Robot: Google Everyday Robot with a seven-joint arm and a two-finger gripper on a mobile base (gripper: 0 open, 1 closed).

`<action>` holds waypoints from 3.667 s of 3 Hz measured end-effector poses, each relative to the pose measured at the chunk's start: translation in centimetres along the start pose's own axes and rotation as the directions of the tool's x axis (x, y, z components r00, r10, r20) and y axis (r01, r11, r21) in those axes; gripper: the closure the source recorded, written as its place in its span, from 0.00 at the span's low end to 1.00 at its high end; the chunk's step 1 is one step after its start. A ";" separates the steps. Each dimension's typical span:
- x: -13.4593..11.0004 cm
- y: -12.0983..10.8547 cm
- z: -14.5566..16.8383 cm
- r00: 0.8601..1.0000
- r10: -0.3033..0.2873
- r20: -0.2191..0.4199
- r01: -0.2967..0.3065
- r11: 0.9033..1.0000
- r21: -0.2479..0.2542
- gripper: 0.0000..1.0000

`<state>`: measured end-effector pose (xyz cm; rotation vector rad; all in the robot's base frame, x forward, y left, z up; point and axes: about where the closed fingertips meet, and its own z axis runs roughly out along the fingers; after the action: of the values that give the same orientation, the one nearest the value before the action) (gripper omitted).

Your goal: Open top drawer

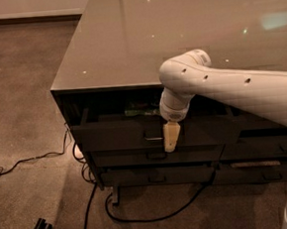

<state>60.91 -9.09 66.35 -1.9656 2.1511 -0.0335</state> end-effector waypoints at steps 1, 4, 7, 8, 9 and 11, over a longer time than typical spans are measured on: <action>1.1 1.1 0.3 1.000 0.011 -0.010 -0.011 1.000 -0.016 0.00; 5.0 5.1 0.3 0.997 0.077 -0.022 -0.078 0.996 -0.050 0.64; 6.0 8.2 -0.8 0.995 0.097 -0.038 -0.099 0.994 -0.050 0.61; 6.0 8.2 -0.8 0.995 0.097 -0.038 -0.099 0.994 -0.050 0.38; 6.0 8.2 -0.8 0.995 0.097 -0.038 -0.099 0.994 -0.050 0.15; 6.0 8.6 -0.8 0.996 0.087 -0.026 -0.088 0.995 -0.046 0.00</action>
Offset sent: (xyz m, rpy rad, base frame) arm -0.0484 -0.0481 -0.0199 -0.0100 0.0650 -0.0749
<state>51.91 -14.25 64.79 -1.9033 2.2708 0.0080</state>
